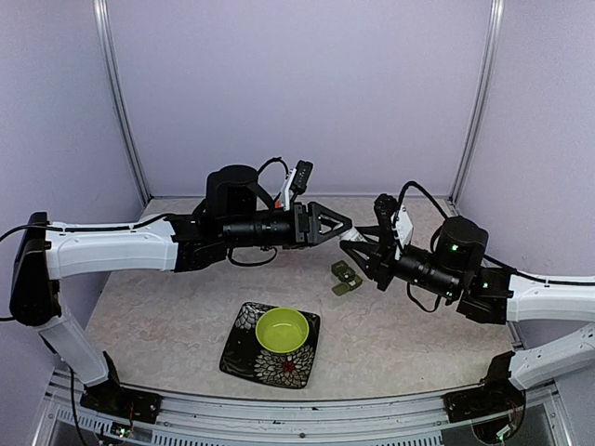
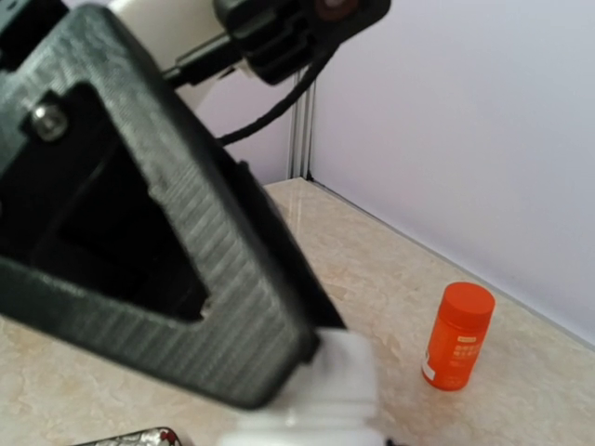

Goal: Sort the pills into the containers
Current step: Pass from the right arm to the left

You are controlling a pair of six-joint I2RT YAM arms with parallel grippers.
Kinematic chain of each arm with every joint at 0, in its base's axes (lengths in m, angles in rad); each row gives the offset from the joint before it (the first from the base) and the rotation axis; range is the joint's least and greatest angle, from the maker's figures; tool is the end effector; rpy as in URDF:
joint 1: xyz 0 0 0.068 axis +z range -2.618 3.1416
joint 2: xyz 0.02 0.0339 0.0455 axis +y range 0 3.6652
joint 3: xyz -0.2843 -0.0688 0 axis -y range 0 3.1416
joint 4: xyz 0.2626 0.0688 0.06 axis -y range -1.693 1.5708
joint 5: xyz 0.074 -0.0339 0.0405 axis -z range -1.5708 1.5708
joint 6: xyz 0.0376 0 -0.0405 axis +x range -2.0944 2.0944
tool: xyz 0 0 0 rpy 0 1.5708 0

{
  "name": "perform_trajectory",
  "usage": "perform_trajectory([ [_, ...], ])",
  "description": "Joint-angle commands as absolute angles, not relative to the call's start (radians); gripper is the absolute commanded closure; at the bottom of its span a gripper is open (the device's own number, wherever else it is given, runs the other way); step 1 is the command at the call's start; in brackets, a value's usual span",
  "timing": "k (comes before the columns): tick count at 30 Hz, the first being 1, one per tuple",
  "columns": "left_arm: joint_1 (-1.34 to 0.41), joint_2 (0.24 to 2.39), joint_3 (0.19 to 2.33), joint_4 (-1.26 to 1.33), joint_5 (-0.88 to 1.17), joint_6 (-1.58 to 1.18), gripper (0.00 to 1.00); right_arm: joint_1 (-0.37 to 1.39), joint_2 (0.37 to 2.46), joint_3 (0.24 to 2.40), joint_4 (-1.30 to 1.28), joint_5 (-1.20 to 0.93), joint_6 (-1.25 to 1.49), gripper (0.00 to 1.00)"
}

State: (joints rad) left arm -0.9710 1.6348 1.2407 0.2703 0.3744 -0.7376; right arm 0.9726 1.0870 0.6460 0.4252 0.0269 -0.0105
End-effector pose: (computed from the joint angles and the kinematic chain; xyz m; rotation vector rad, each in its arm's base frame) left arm 0.2211 -0.3477 0.3383 0.5465 1.8828 -1.5285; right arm 0.1486 0.2163 0.3056 -0.7524 1.4511 0.7249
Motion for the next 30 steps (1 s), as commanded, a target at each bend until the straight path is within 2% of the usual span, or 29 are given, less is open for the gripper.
perform_trajectory([
  [1,-0.965,1.633,1.248,0.302,0.381,-0.748,0.46,0.978,1.080,0.648,0.437,0.031,-0.018,1.00],
  [4,-0.965,1.635,1.250,0.303,0.386,-0.749,0.48,0.979,1.080,0.649,0.437,0.029,-0.017,1.00],
  [10,-0.966,1.641,1.249,0.313,0.408,-0.746,0.65,0.980,1.088,0.659,0.428,0.037,-0.014,1.00],
  [13,-0.966,1.640,1.246,0.316,0.412,-0.729,0.70,0.980,1.085,0.662,0.424,0.039,-0.002,1.00],
  [26,-0.987,1.617,1.204,0.458,0.532,-0.616,0.71,0.978,1.056,0.643,0.505,-0.176,0.231,1.00],
  [30,-0.988,1.616,1.206,0.463,0.547,-0.612,0.72,0.978,1.057,0.642,0.485,-0.163,0.226,1.00],
])
